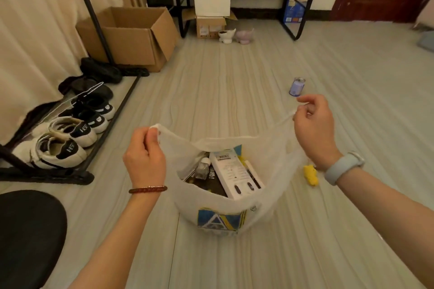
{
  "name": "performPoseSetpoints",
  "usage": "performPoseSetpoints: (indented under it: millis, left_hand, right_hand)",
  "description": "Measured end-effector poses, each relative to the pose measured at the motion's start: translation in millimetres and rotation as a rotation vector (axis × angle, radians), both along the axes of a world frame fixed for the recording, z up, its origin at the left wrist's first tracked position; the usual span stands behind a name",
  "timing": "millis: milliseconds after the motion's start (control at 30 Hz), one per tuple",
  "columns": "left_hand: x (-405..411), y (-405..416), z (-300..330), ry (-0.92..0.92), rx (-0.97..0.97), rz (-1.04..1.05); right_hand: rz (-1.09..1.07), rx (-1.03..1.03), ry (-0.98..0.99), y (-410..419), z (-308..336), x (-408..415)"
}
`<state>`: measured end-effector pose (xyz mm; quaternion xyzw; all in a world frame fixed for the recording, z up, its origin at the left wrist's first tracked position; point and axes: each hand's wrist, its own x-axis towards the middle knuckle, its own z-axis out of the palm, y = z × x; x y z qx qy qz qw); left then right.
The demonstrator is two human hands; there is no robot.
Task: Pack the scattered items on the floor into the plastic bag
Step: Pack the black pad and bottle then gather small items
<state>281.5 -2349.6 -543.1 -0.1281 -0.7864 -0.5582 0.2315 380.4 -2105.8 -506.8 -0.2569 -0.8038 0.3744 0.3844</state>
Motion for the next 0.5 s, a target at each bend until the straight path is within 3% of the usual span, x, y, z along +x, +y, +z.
performPoseSetpoints:
  millis: [33, 100, 233, 367, 500]
  left_hand:
    - [-11.1, 3.6, 0.0, -0.04, -0.017, 0.024]
    - [-35.3, 13.4, -5.6, -0.135, -0.115, 0.057]
    - [-40.9, 13.4, -46.0, -0.238, -0.353, 0.06]
    - [-14.8, 2.1, -69.3, -0.317, -0.493, 0.098]
    - [-5.5, 13.7, -51.3, -0.288, -0.54, 0.075]
  right_hand:
    - [-0.053, -0.075, -0.003, 7.5, -3.3, -8.0]
    - [-0.054, -0.038, -0.11, 14.0, -15.5, -23.2]
    - [0.153, 0.3, -0.353, 7.5, -55.4, -25.8]
    - [0.246, 0.575, -0.746, 7.6, -90.1, 6.5]
    - [0.314, 0.482, -0.834, 7.4, -87.4, 19.4]
